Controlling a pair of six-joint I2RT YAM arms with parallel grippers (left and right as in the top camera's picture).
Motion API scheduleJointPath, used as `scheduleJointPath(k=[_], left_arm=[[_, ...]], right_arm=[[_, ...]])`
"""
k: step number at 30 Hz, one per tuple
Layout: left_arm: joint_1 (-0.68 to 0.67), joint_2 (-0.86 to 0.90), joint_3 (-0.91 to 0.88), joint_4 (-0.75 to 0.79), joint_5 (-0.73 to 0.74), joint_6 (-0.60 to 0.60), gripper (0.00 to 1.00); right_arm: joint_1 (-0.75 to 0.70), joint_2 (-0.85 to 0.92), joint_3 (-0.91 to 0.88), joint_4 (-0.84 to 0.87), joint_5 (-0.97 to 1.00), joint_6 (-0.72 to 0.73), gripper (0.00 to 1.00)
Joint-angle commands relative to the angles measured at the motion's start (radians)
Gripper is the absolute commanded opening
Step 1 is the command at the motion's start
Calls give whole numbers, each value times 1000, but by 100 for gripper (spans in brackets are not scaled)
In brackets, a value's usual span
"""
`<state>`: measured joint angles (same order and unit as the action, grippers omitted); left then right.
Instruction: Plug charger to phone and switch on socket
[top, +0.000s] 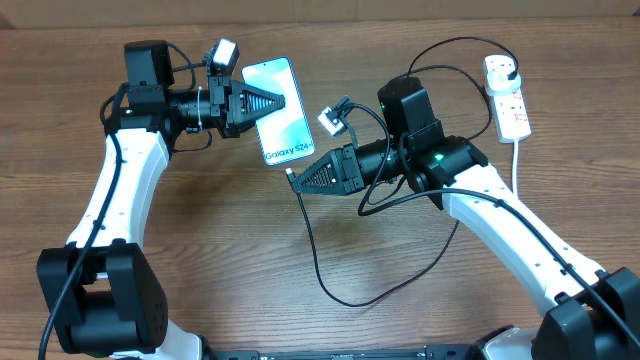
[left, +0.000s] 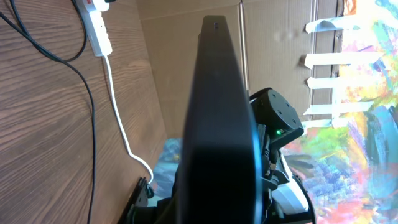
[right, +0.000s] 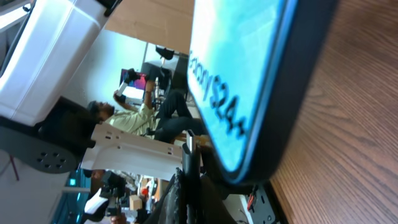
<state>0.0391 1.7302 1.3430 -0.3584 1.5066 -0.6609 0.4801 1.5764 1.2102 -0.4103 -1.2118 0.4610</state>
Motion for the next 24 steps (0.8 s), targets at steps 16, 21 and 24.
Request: scheduleJointPath(k=[16, 21, 24], left_arm=[[-14, -4, 14, 4, 39, -20, 4], [-13, -4, 14, 4, 39, -20, 4], [-13, -4, 14, 4, 34, -20, 4]], right_arm=[[1, -11, 21, 43, 28, 42, 4], [-2, -11, 21, 42, 28, 42, 4], [-13, -11, 21, 43, 28, 64, 4]])
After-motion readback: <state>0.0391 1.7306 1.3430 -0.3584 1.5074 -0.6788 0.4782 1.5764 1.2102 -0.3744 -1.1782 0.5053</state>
